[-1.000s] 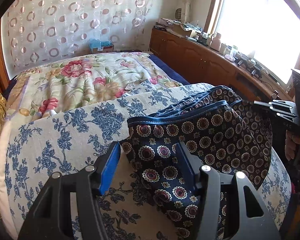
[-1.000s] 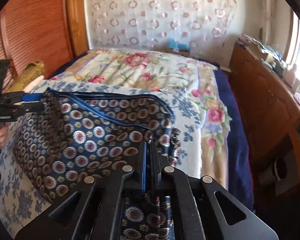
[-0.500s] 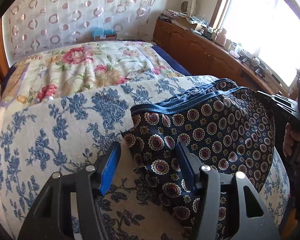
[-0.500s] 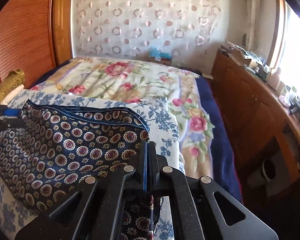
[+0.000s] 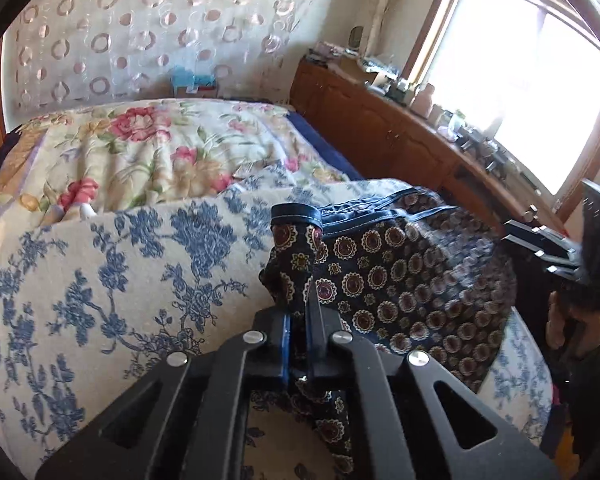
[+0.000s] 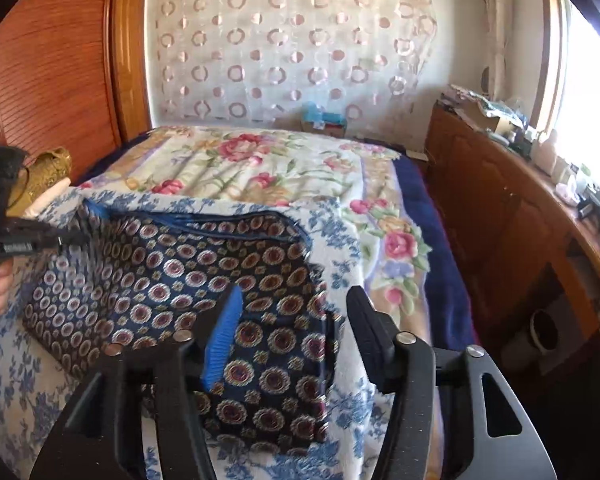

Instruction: Fold small clothes

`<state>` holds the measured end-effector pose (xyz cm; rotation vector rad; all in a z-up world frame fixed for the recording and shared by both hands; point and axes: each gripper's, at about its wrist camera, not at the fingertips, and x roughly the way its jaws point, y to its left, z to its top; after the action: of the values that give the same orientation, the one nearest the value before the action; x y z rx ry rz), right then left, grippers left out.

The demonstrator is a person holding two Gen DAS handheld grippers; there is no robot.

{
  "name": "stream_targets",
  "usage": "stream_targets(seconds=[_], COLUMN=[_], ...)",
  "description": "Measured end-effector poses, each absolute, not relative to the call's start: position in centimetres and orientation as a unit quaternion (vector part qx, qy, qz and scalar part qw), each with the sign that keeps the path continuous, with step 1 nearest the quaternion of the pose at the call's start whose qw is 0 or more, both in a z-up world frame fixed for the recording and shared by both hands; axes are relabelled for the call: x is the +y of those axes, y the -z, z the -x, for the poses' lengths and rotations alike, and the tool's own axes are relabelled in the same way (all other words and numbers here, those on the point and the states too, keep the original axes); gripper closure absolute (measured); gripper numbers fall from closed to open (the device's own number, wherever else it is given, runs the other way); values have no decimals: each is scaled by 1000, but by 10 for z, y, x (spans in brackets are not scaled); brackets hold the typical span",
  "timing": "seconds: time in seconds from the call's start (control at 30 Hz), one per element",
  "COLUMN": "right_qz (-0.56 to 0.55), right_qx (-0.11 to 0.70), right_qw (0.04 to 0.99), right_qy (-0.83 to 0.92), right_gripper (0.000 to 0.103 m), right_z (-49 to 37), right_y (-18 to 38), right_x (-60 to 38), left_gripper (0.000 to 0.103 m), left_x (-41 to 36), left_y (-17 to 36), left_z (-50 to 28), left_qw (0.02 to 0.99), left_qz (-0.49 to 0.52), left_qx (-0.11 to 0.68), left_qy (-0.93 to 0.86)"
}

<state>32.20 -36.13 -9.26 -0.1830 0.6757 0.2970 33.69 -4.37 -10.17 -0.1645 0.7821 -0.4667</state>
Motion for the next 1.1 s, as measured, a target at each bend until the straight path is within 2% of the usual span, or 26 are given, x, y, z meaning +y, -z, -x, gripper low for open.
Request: stream_targets(seconds=[0.13,0.5,0.8,0.97,1.1], right_qz=[87,23,35,48,47], right_qx=[345,413,428,425,422], right_qw=[923,897,885,886,886], right_qy=[-146,-159,-179,-180,-185], right_gripper=[39,38,36,36,44], right_z=[-327,-377,-383,-380,-377], right_y=[105,139,149,151,152], right_x=[-352,-343,-326,-321,-322], left_gripper=[100,100,100,100,100], left_x=[-32,-6,-5,-7,-8], left_y=[90,106,108,109,109], left_z=[-332,-338,-336,-334,-335], left_qw=[906,902,900,901,901], left_qz=[68,87,92,88,85], left_qx=[360,370,371,371,372], left_qy=[212,205,209,207,206])
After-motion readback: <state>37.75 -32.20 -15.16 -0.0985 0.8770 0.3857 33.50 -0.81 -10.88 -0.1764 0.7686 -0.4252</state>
